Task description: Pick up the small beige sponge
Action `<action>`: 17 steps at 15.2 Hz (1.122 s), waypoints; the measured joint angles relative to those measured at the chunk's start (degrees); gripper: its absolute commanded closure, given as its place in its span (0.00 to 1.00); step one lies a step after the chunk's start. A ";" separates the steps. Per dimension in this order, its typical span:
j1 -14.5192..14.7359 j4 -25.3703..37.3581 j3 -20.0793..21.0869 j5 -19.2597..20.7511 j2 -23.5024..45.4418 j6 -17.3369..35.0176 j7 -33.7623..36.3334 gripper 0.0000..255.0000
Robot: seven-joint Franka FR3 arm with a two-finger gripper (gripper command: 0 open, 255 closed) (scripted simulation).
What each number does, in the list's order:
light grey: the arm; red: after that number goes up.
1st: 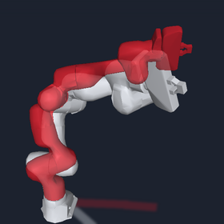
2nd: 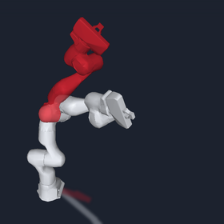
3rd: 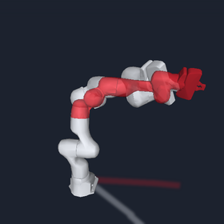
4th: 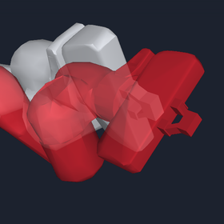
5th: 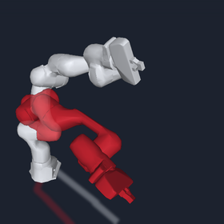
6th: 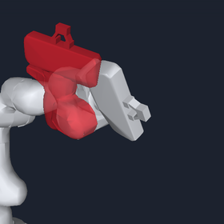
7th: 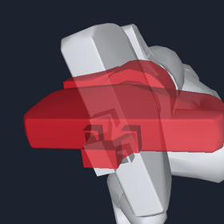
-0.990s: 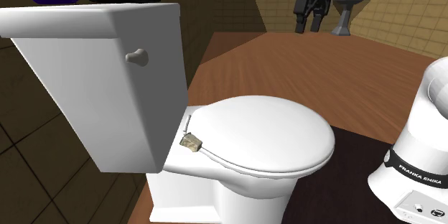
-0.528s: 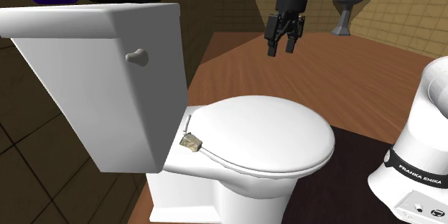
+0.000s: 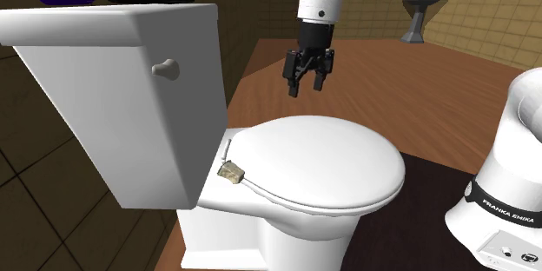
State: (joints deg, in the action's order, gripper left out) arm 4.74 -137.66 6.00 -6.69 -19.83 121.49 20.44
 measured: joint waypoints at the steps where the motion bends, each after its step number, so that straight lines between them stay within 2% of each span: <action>1: 0.22 0.80 0.56 -0.08 1.92 1.26 0.75 0.00; 6: 1.42 3.91 3.22 0.10 12.10 8.89 4.65 0.00; 17: 5.05 19.57 5.41 5.25 36.02 18.12 13.86 0.00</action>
State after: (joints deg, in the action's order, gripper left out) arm 9.79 -118.09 11.40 -1.44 16.20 139.61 34.30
